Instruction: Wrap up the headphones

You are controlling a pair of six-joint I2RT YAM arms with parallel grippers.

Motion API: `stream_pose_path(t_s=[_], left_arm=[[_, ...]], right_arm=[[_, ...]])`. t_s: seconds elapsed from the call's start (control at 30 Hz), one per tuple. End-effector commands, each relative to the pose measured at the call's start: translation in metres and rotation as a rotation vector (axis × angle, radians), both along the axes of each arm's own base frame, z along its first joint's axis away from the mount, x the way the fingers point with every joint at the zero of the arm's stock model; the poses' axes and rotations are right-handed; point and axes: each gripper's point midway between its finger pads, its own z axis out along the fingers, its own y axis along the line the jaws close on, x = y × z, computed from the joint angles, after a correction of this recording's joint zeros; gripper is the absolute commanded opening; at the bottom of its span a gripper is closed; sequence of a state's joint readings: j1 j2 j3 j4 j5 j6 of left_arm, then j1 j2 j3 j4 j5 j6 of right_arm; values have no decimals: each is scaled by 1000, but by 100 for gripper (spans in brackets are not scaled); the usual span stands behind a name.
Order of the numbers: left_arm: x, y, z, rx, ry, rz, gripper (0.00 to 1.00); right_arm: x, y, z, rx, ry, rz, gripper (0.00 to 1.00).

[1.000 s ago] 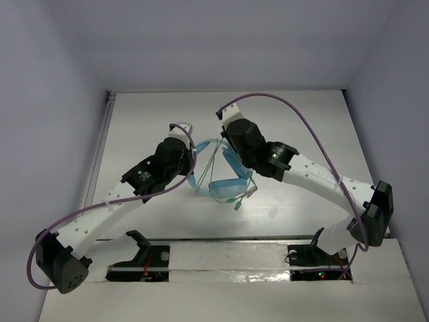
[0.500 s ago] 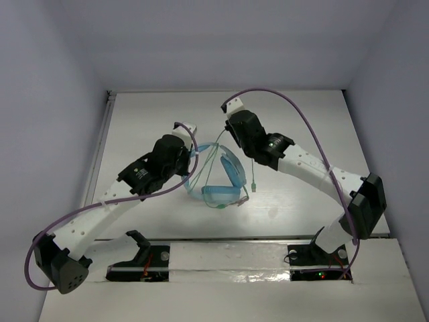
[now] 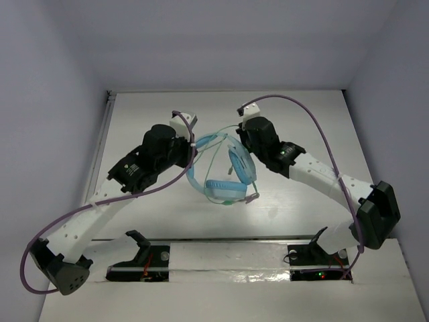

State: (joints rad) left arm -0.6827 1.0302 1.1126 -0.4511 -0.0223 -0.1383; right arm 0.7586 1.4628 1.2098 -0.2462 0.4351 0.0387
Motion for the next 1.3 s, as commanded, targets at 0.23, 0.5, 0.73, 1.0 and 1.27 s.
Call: stream_pose_path(t_s=[0.23,0.5,0.73,1.0,1.27], left_arm=[[12,4,94,-224,-187,82,0],[22,20,131,-300,-262,183,0],[25,6,134,-273,-301,94,0],[45,19,137,-183,-390,170,0],[38,13,123,-149,-396,92,0]], right_arm=[[-16,43,28,456,-55,192,0],[-46,84,32,630,34,454,3],[-16,86,78,567,-81,420,3],[3,46,155,461,-322,277,4],[-12,11,221,388,-525,253,9]])
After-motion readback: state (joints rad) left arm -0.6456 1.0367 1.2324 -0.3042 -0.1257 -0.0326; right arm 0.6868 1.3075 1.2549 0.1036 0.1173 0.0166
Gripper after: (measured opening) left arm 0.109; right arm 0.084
